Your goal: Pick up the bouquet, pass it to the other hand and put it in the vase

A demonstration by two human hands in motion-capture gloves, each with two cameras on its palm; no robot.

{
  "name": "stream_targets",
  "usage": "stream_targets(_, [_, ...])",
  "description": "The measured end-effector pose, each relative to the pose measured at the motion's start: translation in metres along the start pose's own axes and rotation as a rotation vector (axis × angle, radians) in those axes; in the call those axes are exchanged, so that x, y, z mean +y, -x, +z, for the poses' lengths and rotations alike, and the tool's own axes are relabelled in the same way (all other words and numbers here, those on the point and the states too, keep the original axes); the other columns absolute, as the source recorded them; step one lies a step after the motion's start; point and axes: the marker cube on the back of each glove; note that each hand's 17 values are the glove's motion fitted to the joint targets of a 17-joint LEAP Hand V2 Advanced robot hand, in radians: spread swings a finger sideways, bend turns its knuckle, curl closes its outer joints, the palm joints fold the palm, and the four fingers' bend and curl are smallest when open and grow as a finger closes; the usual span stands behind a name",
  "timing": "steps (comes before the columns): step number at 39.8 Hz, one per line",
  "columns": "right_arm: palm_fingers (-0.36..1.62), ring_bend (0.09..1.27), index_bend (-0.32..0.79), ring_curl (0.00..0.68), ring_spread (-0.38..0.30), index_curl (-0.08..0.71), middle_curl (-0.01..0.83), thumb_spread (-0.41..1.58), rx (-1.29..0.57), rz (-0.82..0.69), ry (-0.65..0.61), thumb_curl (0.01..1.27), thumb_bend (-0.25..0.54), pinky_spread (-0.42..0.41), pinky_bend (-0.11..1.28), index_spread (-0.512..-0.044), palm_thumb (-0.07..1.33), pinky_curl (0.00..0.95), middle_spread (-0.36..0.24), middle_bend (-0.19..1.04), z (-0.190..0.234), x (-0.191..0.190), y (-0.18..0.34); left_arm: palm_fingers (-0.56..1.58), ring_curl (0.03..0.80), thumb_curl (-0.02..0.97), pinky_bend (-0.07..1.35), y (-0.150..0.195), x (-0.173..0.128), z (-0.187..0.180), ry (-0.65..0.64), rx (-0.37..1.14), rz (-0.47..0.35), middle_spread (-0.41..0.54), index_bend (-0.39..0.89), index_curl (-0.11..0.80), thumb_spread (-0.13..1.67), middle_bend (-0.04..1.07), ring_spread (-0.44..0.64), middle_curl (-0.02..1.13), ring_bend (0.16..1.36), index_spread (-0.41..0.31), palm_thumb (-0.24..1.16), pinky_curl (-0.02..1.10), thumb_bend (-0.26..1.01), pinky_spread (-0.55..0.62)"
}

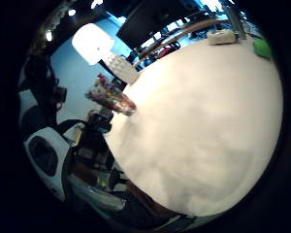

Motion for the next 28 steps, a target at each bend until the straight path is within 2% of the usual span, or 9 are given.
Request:
stream_targets(4, [1.31,1.04,0.16,0.569,-0.187,0.402,0.604,0.80,-0.086,0.053,0.040,0.60,-0.026,-0.278,0.83,-0.269,0.94,0.498,-0.190,0.72,0.014,0.008,0.014,0.44,0.317,0.372,0.41,-0.013,-0.006,0.011,0.021,0.016,0.002,-0.038,0.07,0.213,0.96,0.27,0.15,0.38,0.63,-0.016,0.51,0.38,0.02,0.33])
stream_targets(8, [1.31,1.04,0.16,0.568,-0.187,0.409,0.607,0.79,-0.080,-0.015,0.068,0.61,-0.025,-0.278,0.83,-0.269,0.94,0.498,-0.190,0.72,0.022,0.009,0.013,0.45,0.323,0.385,0.43,-0.019,-0.011,0.016,0.025,0.015,0.037,-0.045,0.06,0.195,0.95,0.27,0.13,0.38,0.65,0.002,0.55,0.38,0.01,0.31])
stream_targets(13, [1.31,1.04,0.16,0.567,-0.187,0.420,0.610,0.79,-0.067,-0.060,0.117,0.62,-0.025,-0.278,0.83,-0.269,0.93,0.498,-0.189,0.72,0.036,0.015,0.004,0.56,0.328,0.404,0.43,-0.012,-0.025,0.011,-0.023,-0.061,0.192,-0.088,0.06,0.177,0.92,0.28,0.04,0.38,0.70,0.001,0.62,0.38,0.00,0.22])
stream_targets(16, [1.31,1.04,0.16,0.567,-0.187,0.425,0.612,0.78,-0.137,-0.008,0.134,0.62,-0.025,-0.278,0.83,-0.269,0.93,0.497,-0.188,0.72,0.046,0.020,0.004,0.83,0.318,0.420,0.48,-0.029,-0.011,0.020,-0.051,0.067,0.069,-0.168,0.07,0.174,0.91,0.31,-0.10,0.37,0.72,-0.064,0.67,0.37,0.00,0.05])
stream_targets(17, [1.31,1.04,0.16,0.567,-0.187,0.426,0.612,0.78,-0.156,0.013,0.139,0.63,-0.024,-0.278,0.83,-0.269,0.93,0.497,-0.187,0.72,0.048,0.022,0.003,0.73,0.312,0.420,0.44,-0.029,-0.009,0.022,-0.059,0.094,0.042,-0.166,0.05,0.168,0.91,0.29,-0.09,0.37,0.71,-0.048,0.66,0.36,-0.01,0.07])
stream_targets(18, [1.31,1.04,0.17,0.566,-0.187,0.428,0.612,0.78,-0.163,0.031,0.145,0.63,-0.025,-0.277,0.83,-0.270,0.93,0.497,-0.187,0.72,0.049,0.023,0.002,0.99,0.337,0.442,0.54,-0.024,-0.011,0.021,-0.066,0.103,0.035,-0.210,0.09,0.183,0.88,0.33,-0.17,0.40,0.72,-0.103,0.73,0.41,0.02,-0.07])
stream_targets(21, [1.31,1.04,0.16,0.567,-0.188,0.431,0.614,0.78,-0.138,0.030,0.154,0.63,-0.025,-0.277,0.83,-0.270,0.93,0.497,-0.187,0.72,0.051,0.025,-0.008,1.07,0.327,0.473,0.55,-0.008,-0.017,0.019,-0.082,0.102,0.037,-0.249,0.08,0.180,0.81,0.32,-0.24,0.39,0.69,-0.143,0.78,0.39,0.02,-0.17])
stream_targets(25, [1.31,1.05,0.16,0.568,-0.188,0.436,0.616,0.78,-0.190,-0.016,0.148,0.64,-0.025,-0.277,0.83,-0.270,0.93,0.496,-0.186,0.72,0.052,0.022,-0.005,1.24,0.378,0.531,0.60,-0.003,-0.020,0.019,-0.083,0.099,0.005,-0.295,0.07,0.184,0.61,0.41,-0.31,0.44,0.75,-0.197,0.85,0.43,0.00,-0.28])
stream_targets(28, [1.31,1.04,0.16,0.566,-0.187,0.439,0.617,0.78,-0.146,-0.078,0.141,0.64,-0.025,-0.280,0.83,-0.272,0.93,0.497,-0.186,0.72,0.051,0.017,-0.014,1.27,0.401,0.562,0.63,0.003,-0.025,0.016,-0.078,0.091,0.026,-0.311,0.09,0.192,0.51,0.44,-0.33,0.47,0.78,-0.226,0.88,0.44,-0.01,-0.32])
